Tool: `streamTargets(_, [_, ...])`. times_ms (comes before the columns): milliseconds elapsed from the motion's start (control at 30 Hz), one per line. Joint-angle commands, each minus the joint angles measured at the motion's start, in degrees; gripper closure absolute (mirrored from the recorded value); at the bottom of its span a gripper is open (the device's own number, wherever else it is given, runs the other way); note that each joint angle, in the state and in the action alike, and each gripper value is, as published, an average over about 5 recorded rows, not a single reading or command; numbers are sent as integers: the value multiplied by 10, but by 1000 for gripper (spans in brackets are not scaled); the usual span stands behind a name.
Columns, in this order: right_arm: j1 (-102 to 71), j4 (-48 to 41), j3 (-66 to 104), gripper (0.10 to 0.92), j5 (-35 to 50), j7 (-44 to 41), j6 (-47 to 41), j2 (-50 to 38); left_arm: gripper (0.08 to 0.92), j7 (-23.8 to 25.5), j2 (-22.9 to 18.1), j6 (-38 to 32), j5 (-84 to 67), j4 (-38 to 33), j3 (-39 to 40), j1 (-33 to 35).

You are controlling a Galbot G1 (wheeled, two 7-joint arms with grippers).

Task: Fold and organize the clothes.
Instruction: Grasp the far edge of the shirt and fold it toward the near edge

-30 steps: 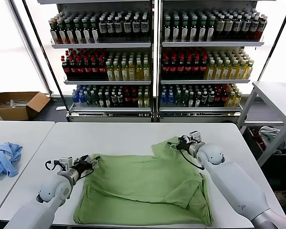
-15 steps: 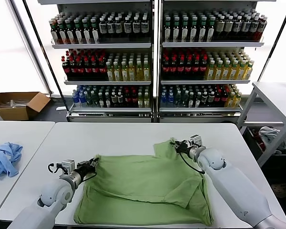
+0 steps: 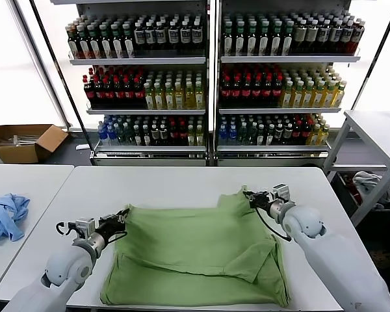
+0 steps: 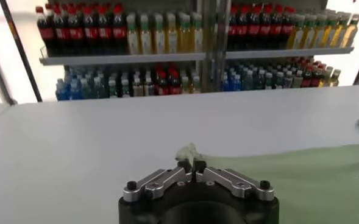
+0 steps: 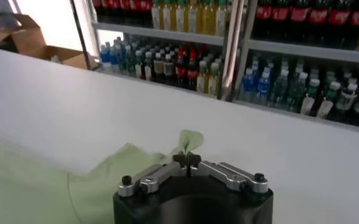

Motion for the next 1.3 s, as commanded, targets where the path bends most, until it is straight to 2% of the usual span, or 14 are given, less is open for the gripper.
streamTargets(33, [-172,213,88,919,18,12,19,-86,915,-67,25,-40,51,-149,-22,128])
streamTargets(267, [-284,308,127,919,-11,24,22,-90,915,-85,40,-56,133,-207,-38,243])
streamTargets(533, [-427,376,207,919,-44,6,27,-113,915,-88,39,-62,188,-229,-51,301])
streamTargets(767, [-521,413,274,919,-56,-3,35,-112,915,-82,44,-64,228,-228,-67,319])
streamTargets(967, [-557,412,293,919,-64,-7,46,-103,915,-86,41,-62,236,-223,-56,320])
streamTargets(1300, [-601,393,307,919,-80,-13,67,-88,915,-132,18,-76,280,-195,-42,338])
